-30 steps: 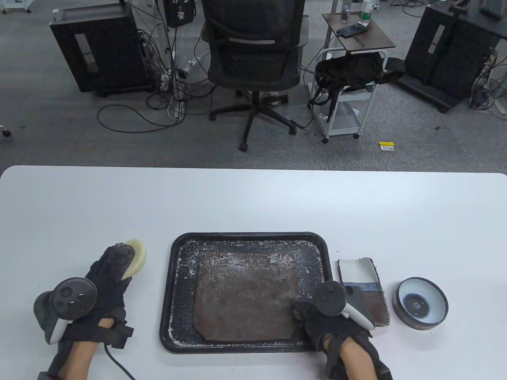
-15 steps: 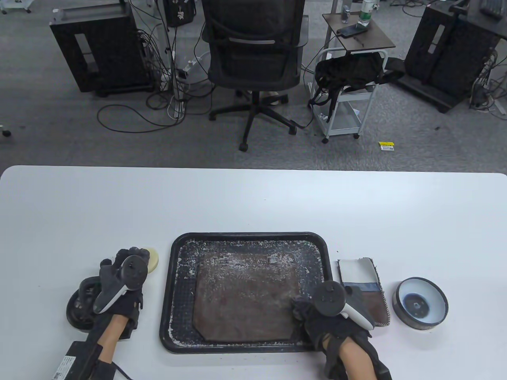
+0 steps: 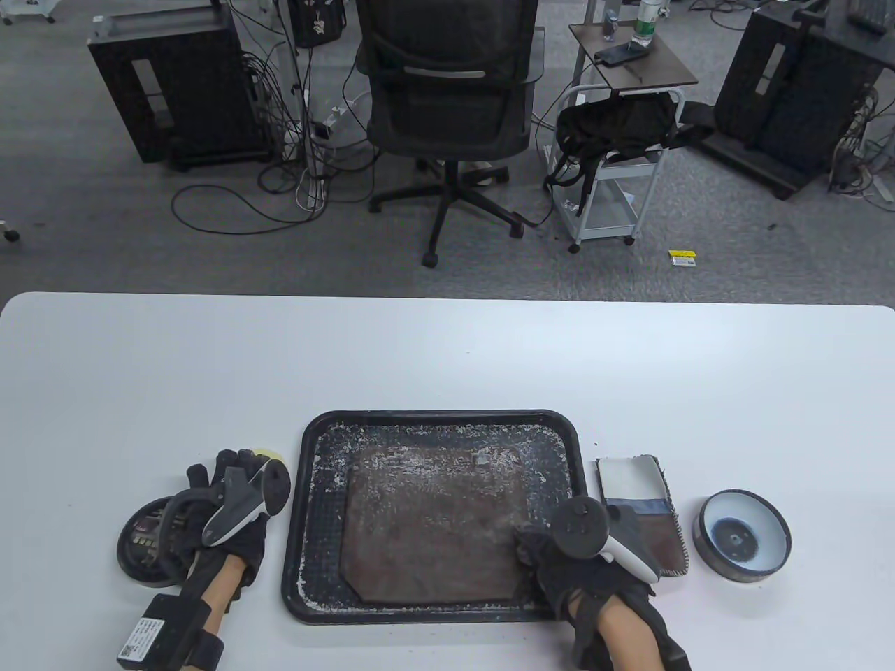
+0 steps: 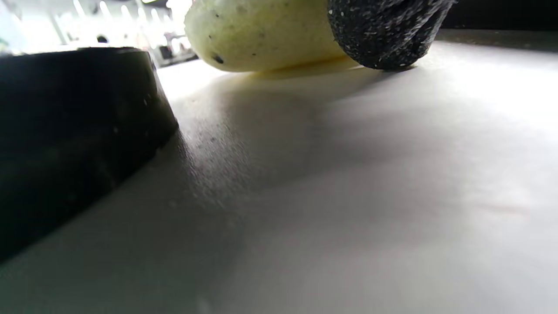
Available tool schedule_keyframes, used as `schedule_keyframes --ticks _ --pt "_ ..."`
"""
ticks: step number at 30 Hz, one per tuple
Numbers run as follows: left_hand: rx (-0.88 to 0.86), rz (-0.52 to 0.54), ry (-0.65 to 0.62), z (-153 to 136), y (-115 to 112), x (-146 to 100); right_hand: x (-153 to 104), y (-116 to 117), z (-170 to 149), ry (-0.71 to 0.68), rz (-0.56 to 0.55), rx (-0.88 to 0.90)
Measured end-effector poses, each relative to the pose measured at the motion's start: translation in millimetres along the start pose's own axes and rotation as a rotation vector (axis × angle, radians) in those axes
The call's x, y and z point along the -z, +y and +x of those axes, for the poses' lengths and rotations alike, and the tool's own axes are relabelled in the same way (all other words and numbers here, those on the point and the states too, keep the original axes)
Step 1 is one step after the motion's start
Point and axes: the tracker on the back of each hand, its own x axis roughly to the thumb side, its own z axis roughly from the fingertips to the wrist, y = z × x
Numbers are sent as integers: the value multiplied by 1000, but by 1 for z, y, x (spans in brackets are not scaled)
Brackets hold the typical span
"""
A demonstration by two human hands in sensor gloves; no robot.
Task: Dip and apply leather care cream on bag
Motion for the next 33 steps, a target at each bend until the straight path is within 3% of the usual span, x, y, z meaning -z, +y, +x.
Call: schedule_keyframes --ticks 8,22,28,33 --pt "-106 -42 -9 -4 -3 -1 0 1 0 -6 -6 1" --pt "-114 -77 -40 -3 -2 -8 0 1 -1 -17 -9 4" --pt "-165 -49 -62 -7 8 -21 0 0 -1 -38 -20 7" --pt "-264 34 -87 -19 23 -36 -4 -5 -1 -80 -60 33"
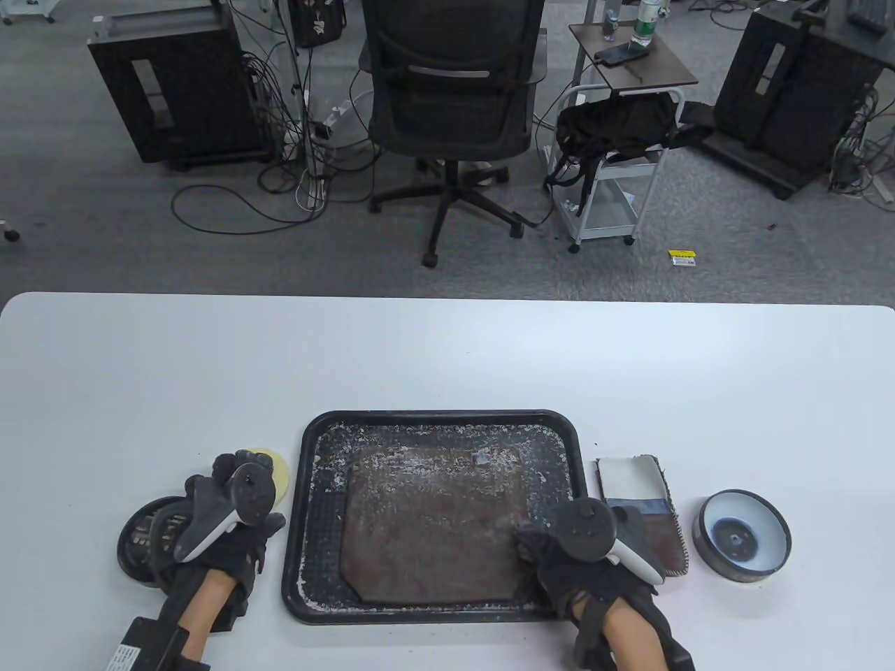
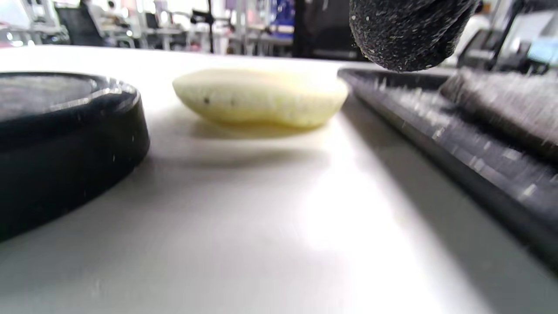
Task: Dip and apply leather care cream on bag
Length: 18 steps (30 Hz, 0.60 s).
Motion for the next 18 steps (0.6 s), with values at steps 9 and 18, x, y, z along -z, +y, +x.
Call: schedule_keyframes --ticks 9,18 --pt "-207 213 -168 -8 19 -27 -37 -52 -20 16 -466 40" --pt "-314 272 -213 -18 27 -31 -100 -90 -98 424 -973 -74"
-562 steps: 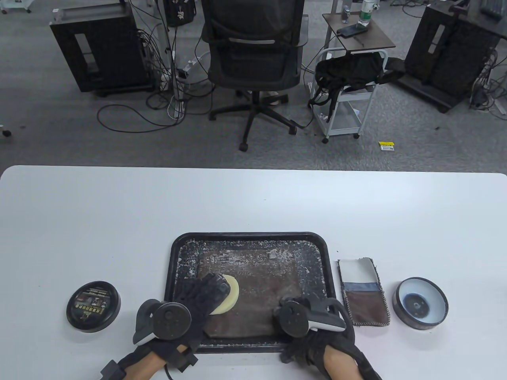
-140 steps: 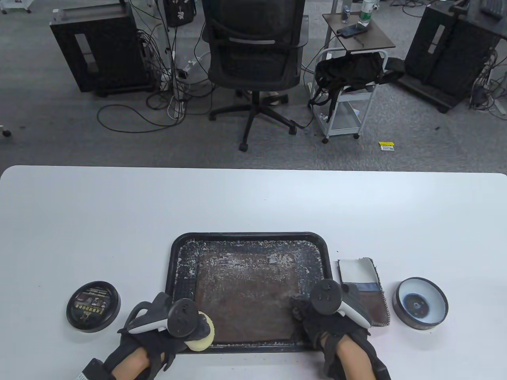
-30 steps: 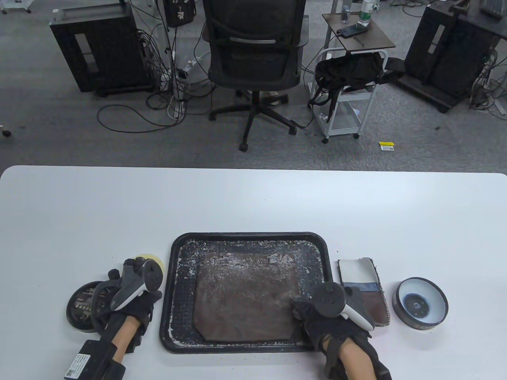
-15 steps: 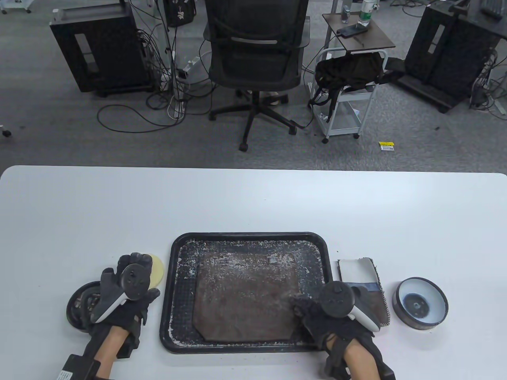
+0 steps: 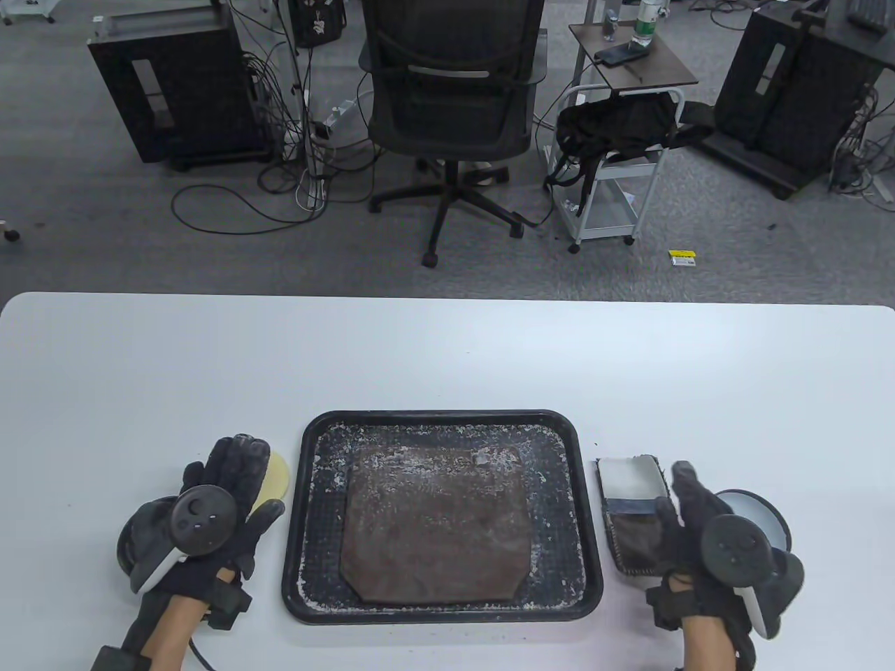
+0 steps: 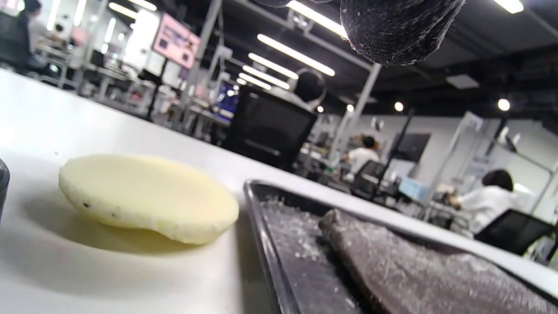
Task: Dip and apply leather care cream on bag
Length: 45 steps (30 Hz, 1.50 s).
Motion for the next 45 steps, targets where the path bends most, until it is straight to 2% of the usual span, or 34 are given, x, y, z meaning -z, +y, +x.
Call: schedule_keyframes --ticks 4,8,14,20,22,28,29,30,33,37,41,43,45 --pt "-91 29 41 -15 9 -2 2 -6 -33 221 -70 -14" --pt "-164 42 78 -30 13 -2 4 -2 -58 393 -49 -44" --pt "-183 29 98 -39 11 -1 5 13 -89 576 88 -75" --pt "-177 29 90 -38 11 0 4 23 -102 663 135 -119" --pt "-170 27 84 -38 10 0 4 25 -104 696 134 -85" --pt "-148 17 72 -34 8 1 6 19 -103 692 59 -159" --pt "-146 17 73 -34 8 1 5 16 -103 681 28 -171" --pt "-146 16 74 -34 8 1 5 10 -99 657 -61 -175" --pt "-151 13 84 -36 8 1 6 1 -92 581 -166 -146" --pt "-122 -2 124 -40 7 1 8 -9 -77 486 -245 56" --pt "-22 -48 223 -49 9 1 7 -14 -65 441 -240 234" --pt "44 -78 309 -60 9 1 8 -9 -58 409 -172 479" --pt "74 -130 389 -75 7 0 7 -1 -51 392 -94 638"
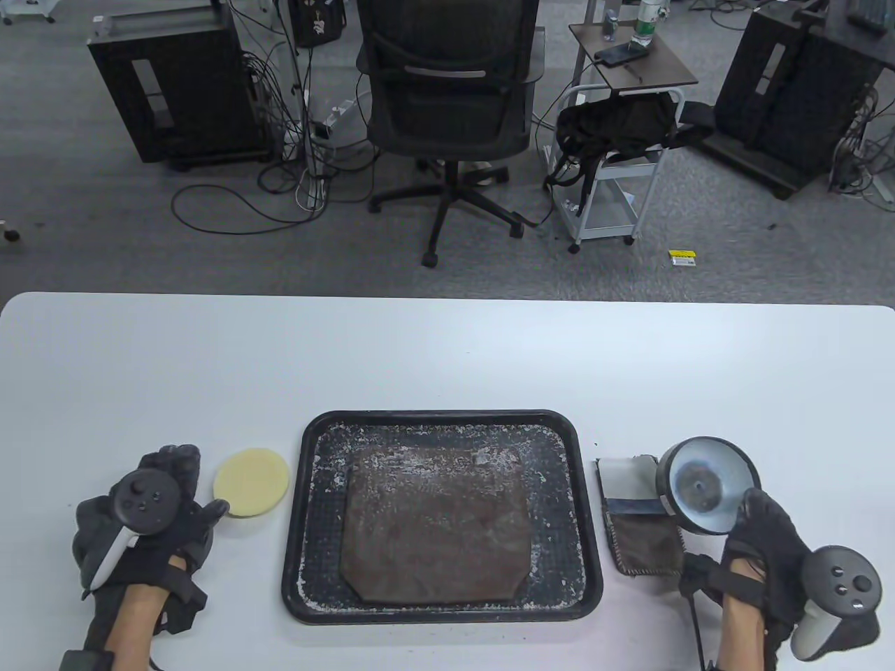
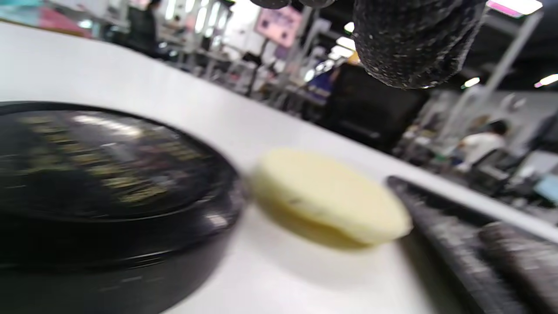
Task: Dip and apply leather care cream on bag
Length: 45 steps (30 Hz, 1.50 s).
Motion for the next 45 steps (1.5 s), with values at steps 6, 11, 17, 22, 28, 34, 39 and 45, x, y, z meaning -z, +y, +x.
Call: schedule_keyframes --ticks 6,11,17,22,28,34,39,45 --pt "-49 -143 167 -34 -19 16 -17 26 13 -24 153 166" --pt "-39 -280 243 -48 -35 24 -37 49 27 -82 255 188" --pt "-41 -403 289 -51 -47 28 -57 73 35 -89 368 164" --pt "30 -431 318 -45 -51 31 -70 87 39 -101 405 142" --pt "62 -351 358 -42 -43 28 -82 95 45 -166 390 63" --pt "-24 -95 231 -17 -5 9 -91 102 48 -172 404 64" --pt "-256 42 -173 50 1 -20 -103 113 54 -192 439 93" --pt "-460 -48 -561 137 -30 -54 -118 126 63 -239 462 78"
